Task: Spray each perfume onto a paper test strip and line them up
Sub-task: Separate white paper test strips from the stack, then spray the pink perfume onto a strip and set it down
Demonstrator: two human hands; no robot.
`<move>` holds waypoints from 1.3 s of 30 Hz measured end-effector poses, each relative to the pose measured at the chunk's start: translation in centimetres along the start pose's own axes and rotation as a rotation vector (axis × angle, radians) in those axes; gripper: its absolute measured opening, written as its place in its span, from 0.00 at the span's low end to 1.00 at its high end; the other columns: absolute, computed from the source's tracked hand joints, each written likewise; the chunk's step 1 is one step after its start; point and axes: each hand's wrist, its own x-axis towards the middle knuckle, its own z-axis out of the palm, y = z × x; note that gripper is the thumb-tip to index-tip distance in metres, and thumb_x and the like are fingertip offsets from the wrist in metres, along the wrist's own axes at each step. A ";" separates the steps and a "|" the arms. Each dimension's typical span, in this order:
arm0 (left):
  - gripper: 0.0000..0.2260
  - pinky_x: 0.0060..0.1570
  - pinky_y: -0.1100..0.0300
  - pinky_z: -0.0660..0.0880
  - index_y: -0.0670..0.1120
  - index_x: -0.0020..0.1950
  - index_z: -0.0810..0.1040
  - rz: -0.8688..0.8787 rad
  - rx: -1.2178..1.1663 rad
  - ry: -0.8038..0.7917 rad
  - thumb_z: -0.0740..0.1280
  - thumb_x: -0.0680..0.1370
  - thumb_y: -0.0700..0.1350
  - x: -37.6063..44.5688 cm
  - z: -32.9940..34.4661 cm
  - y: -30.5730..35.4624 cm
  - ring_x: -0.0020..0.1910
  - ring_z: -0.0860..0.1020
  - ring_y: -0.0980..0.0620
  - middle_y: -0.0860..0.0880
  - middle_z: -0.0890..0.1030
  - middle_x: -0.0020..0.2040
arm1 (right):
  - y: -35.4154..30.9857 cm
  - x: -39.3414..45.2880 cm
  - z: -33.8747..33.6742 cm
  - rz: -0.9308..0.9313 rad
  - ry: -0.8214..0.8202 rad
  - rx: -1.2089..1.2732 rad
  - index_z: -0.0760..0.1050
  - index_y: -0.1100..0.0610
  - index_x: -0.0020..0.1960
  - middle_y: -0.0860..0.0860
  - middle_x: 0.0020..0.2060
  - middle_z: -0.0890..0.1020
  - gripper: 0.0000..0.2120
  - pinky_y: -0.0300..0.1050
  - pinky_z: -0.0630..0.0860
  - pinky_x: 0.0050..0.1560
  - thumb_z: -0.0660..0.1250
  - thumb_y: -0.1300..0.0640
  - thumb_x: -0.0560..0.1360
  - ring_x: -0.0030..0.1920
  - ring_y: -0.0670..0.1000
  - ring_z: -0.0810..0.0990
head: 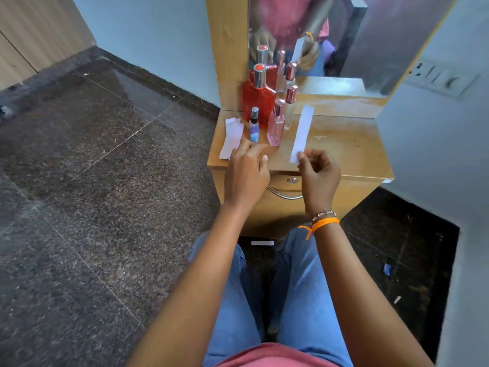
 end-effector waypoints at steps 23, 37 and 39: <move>0.11 0.44 0.78 0.66 0.42 0.55 0.80 -0.171 -0.189 -0.003 0.62 0.76 0.36 0.6 1.7 0.0 0.49 0.76 0.54 0.46 0.79 0.53 | -3.0 4.5 3.0 -0.225 -0.231 -0.408 0.78 0.62 0.52 0.57 0.49 0.79 0.14 0.46 0.74 0.50 0.73 0.59 0.69 0.48 0.53 0.77; 0.15 0.49 0.82 0.64 0.46 0.67 0.70 -0.192 -0.526 -0.064 0.58 0.80 0.42 1.7 1.3 1.5 0.51 0.71 0.71 0.50 0.73 0.57 | -3.1 3.9 0.6 -0.108 -0.337 -0.099 0.74 0.61 0.49 0.53 0.41 0.78 0.07 0.43 0.70 0.40 0.59 0.59 0.80 0.40 0.50 0.73; 0.15 0.55 0.76 0.67 0.49 0.68 0.69 -0.207 -0.681 -0.169 0.58 0.80 0.47 1.9 1.4 2.1 0.56 0.73 0.66 0.52 0.75 0.61 | -3.6 3.4 -0.7 -0.102 -0.522 -0.052 0.74 0.59 0.53 0.47 0.40 0.76 0.07 0.35 0.69 0.37 0.58 0.60 0.81 0.37 0.43 0.72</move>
